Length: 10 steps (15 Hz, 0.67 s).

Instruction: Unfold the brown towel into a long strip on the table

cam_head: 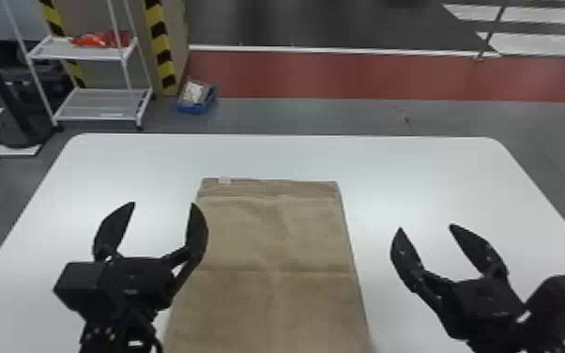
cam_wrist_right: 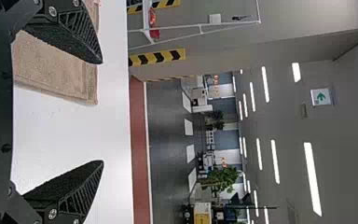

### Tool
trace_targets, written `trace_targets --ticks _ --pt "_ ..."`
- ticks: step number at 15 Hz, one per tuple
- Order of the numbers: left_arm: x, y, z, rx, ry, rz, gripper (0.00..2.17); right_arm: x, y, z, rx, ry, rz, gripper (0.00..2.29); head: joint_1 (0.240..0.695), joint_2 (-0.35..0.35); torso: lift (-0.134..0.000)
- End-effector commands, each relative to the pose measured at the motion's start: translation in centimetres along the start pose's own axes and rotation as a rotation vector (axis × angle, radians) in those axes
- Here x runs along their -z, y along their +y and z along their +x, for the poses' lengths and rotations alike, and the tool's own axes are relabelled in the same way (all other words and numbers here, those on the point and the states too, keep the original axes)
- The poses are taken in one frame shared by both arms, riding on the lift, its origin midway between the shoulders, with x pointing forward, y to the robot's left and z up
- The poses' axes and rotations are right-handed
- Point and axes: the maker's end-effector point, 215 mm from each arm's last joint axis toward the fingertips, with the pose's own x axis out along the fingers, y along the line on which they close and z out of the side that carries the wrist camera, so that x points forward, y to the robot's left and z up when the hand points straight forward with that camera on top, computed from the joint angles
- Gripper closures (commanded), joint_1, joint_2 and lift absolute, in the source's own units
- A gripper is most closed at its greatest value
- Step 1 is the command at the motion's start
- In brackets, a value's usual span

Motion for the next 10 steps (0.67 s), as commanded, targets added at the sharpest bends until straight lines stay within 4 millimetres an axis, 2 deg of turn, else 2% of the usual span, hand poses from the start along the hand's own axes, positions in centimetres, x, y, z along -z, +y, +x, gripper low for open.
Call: trace_targets --ticks 1,4,7,10 --pt "2.3 -1.0 3.3 0.021 0.067 0.022 0.14 0.2 -0.2 0.0 0.0 0.004 -0.003 0.12 0.695 -0.055 -0.117" --pt "4.3 -2.7 7.4 0.082 0.138 0.005 0.22 0.4 -0.7 -0.2 0.004 0.009 -0.007 0.12 0.695 -0.076 -0.117" --pt "6.9 -2.7 11.7 0.131 0.225 -0.009 0.26 0.4 -0.7 -0.4 -0.005 0.011 -0.017 0.12 0.695 -0.097 -0.117" --pt "8.8 -2.3 14.1 0.169 0.277 -0.015 0.28 0.7 -0.6 -0.5 -0.011 0.019 -0.023 0.12 0.695 -0.099 -0.117"
